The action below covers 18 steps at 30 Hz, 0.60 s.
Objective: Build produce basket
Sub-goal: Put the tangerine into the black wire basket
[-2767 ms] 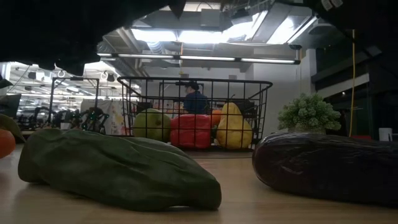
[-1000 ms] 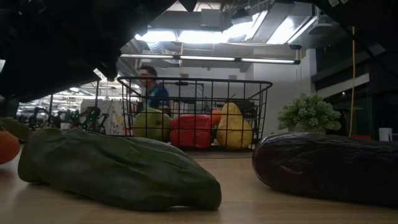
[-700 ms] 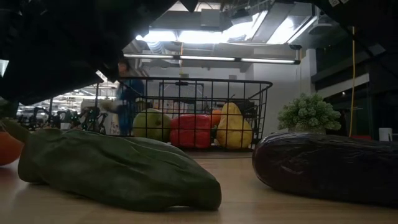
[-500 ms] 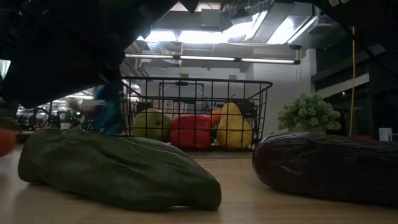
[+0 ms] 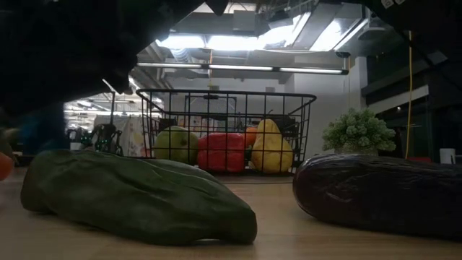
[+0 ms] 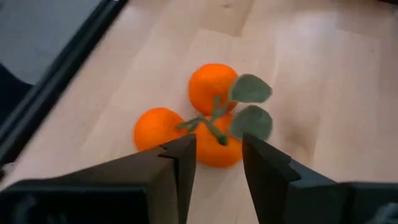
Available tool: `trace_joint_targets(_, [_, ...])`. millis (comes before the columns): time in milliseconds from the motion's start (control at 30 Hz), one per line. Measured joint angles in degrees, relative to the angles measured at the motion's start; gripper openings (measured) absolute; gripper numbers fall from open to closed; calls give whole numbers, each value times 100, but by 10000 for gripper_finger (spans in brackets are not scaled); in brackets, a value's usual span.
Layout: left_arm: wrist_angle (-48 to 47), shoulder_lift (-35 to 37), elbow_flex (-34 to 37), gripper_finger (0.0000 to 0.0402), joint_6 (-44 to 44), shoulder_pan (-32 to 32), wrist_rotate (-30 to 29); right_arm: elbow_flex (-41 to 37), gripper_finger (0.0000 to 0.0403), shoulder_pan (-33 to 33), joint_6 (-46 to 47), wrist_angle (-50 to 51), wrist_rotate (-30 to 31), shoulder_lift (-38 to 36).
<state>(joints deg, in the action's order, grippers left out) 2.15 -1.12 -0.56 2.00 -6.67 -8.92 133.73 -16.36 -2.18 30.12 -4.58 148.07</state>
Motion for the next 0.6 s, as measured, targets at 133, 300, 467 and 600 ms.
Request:
trace_joint_targets(133, [0, 0, 0, 94, 0, 1, -1, 0, 120, -2, -110, -26, -64, 0])
trace_joint_targets(300, [0, 0, 0, 94, 0, 0, -1, 0, 120, -2, -167, -125, -63, 0])
trace_joint_targets(467, [0, -1, 0, 94, 0, 1, -1, 0, 112, -2, -143, -122, -63, 0])
trace_joint_targets(600, [0, -1, 0, 94, 0, -1, -1, 0, 91, -2, -157, -122, -63, 0])
